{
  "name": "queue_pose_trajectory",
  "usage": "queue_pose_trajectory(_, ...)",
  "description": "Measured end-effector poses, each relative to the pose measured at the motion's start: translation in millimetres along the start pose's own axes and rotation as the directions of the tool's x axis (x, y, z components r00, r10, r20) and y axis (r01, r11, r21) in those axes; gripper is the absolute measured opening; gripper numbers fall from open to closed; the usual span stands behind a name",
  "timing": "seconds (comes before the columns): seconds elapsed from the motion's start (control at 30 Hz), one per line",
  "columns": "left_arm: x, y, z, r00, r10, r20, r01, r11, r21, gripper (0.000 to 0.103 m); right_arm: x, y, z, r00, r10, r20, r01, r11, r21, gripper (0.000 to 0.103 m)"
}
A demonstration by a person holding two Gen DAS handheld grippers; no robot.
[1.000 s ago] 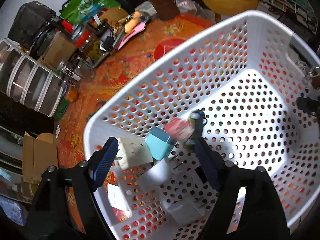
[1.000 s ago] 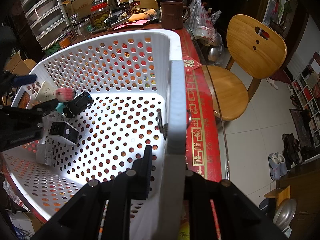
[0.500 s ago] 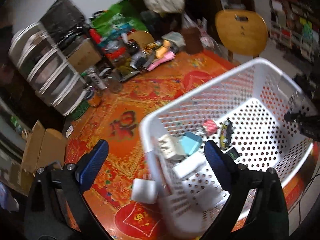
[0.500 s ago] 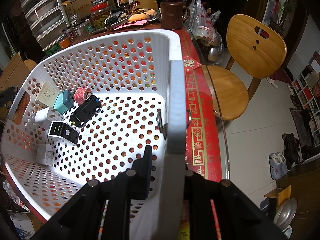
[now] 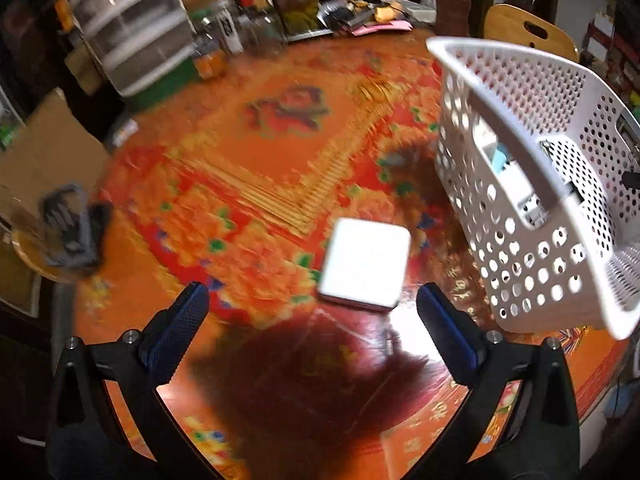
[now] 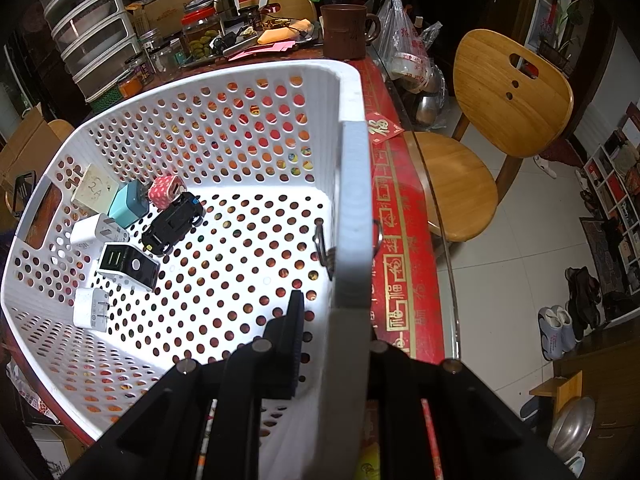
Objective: Organize rigid objects
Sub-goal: 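Grasp the white square charger with the left tool and lift it, then carry the white square charger into the basket and open the left tool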
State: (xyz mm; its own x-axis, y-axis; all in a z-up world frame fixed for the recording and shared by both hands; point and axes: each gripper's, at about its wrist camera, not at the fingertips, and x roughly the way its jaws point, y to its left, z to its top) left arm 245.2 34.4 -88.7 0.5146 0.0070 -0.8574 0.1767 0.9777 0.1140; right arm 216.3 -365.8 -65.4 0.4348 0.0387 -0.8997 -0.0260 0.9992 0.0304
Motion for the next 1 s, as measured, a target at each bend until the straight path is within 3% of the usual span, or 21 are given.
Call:
queue_pose_trajectory(0.2, 26, -5, -5, 0.999, -0.051, 0.013, 0.051, 0.999, -0.007, 0.102, 0, 0, 0, 1.0, 0.0, 0.001, 0.0, 1.0, -0.001, 0.014)
queue_pose_trajectory(0.37, 50, -20, 1, 0.999, -0.05, 0.01, 0.05, 0.999, -0.012, 0.097, 0, 0, 0, 1.0, 0.0, 0.001, 0.0, 1.0, 0.0, 0.014)
queue_pose_trajectory(0.47, 58, -18, 3, 0.998, -0.059, 0.005, 0.059, 0.998, -0.026, 0.085, 0, 0, 0, 1.0, 0.0, 0.001, 0.0, 1.0, -0.002, 0.014)
queue_pose_trajectory(0.6, 63, -21, 4, 0.996, -0.093, 0.007, 0.094, 0.995, -0.04, 0.053, 0, 0, 0, 1.0, 0.0, 0.001, 0.0, 1.0, -0.001, 0.014)
queue_pose_trajectory(0.77, 57, -21, -2, 0.998, -0.045, 0.038, 0.047, 0.998, -0.046, 0.053, 0, 0, 0, 1.0, 0.0, 0.001, 0.0, 1.0, -0.001, 0.014)
queue_pose_trajectory(1.0, 21, 4, 0, 0.992, 0.044, 0.121, -0.032, 0.995, -0.094, 0.053, 0, 0, -1, 1.0, -0.001, 0.001, 0.001, 1.0, -0.002, 0.014)
